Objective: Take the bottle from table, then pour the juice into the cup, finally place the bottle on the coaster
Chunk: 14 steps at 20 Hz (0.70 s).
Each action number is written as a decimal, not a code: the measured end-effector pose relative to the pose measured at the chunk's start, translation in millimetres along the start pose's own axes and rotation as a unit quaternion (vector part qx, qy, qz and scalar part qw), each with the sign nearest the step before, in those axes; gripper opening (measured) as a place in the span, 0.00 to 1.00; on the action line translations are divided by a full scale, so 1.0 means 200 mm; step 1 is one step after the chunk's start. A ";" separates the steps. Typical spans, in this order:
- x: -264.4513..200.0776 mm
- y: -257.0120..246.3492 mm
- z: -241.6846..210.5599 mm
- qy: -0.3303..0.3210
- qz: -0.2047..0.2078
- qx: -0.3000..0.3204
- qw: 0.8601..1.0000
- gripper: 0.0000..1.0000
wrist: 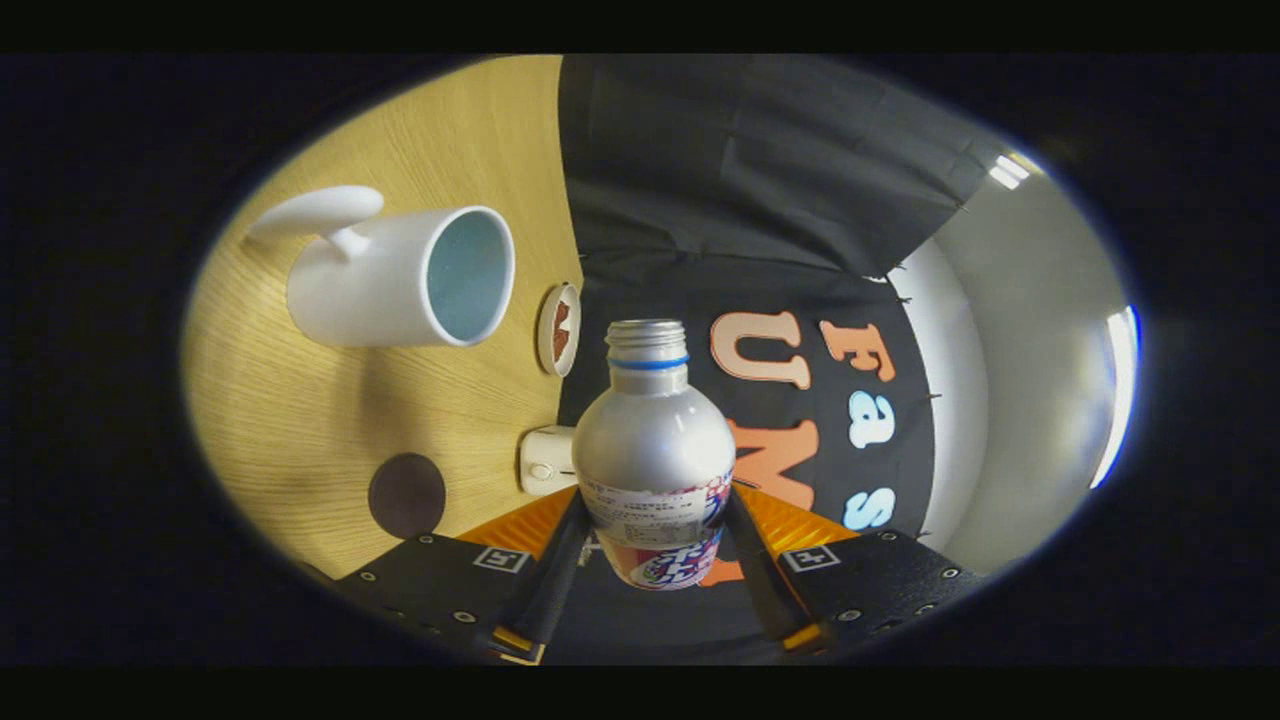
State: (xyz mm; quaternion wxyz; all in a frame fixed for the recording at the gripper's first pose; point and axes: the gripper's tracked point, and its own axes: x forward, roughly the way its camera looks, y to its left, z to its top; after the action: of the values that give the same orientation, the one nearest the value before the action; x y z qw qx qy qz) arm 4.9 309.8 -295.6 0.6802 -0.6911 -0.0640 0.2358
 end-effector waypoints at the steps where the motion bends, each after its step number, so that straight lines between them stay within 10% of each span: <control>1: 0.00 0.00 0.01 -0.003 0.000 -0.006 1.000 0.76; 14: 0.00 -0.03 0.02 -0.006 -0.003 -0.051 0.999 0.76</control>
State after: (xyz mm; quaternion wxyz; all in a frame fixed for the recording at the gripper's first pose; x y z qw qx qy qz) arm 4.0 314.2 -289.3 0.6440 -0.7235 -0.0825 0.2345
